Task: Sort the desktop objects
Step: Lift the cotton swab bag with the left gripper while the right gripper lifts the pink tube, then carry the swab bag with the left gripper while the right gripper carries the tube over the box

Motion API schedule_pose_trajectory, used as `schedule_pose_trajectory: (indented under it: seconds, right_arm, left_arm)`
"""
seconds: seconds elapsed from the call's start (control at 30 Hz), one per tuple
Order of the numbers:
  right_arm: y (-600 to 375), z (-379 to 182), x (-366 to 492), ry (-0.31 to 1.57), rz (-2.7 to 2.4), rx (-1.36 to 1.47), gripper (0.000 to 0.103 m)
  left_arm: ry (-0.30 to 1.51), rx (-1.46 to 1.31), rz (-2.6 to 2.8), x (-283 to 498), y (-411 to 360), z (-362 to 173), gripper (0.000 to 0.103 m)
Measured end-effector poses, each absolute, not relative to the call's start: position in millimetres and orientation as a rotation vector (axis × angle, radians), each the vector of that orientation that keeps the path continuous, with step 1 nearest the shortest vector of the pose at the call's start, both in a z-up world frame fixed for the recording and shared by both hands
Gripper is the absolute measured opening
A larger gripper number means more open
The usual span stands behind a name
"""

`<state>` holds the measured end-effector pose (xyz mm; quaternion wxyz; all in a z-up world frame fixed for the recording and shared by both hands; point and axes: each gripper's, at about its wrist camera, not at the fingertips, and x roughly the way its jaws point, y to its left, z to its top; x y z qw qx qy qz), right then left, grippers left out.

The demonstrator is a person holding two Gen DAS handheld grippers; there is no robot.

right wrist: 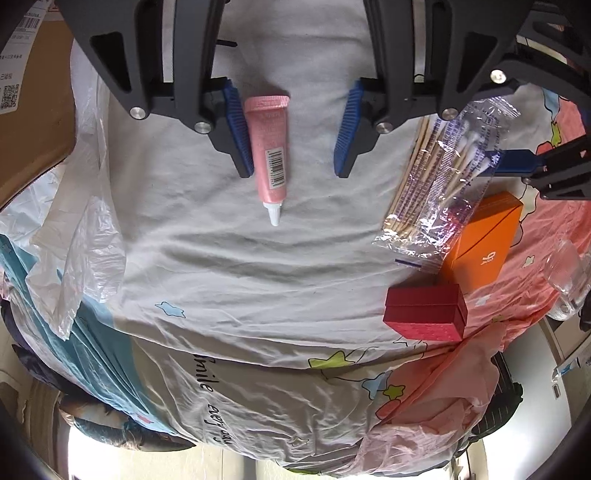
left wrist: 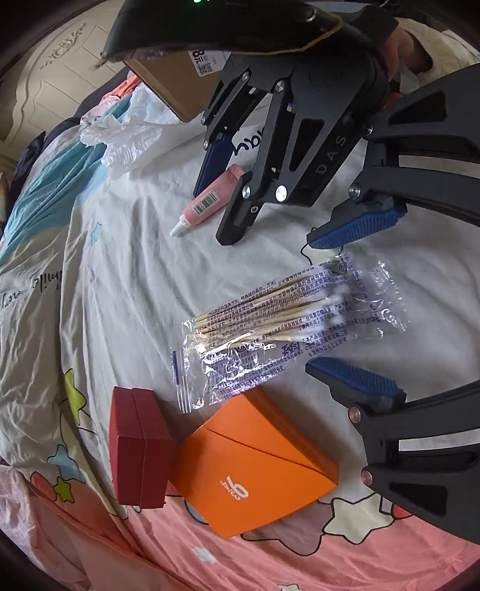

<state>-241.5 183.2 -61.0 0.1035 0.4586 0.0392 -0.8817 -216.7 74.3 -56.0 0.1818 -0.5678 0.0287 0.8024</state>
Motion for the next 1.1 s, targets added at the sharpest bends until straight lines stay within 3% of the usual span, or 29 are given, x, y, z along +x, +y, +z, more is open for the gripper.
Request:
schedule_pose_trajectory:
  seconds: [0.03,0.1,0.13,0.17,0.27,1.1]
  right_arm:
    - [182,-61,-241,0.132,-2.602,1.348,0.038]
    - [180,-60,-239,0.163,-2.602,1.341,0.017]
    - [180,-60,-238,0.171,-2.602,1.339,0.015]
    - [180,-60,-237,0.176,-2.601,1.335,0.015]
    - [184,-60,-234,0.145,-2.594,1.329,0.015]
    - [159,-33,-175,0.159,-2.562,1.256,0.014]
  left_arm:
    - [0.075,-1.602,2.269,-218,74,-57,0.064]
    - [0.121,-1.598,2.288,-216,77,-56,0.054]
    - [0.137,-1.593,2.292,-215,78,-55,0.049]
    - [0.151,-1.588,2.296,-214,80,-54,0.036]
    - [0.122,-1.570,2.267,-210,79,-49,0.021]
    - [0.155,-1.511,2.302,-137,50,-15,0.020]
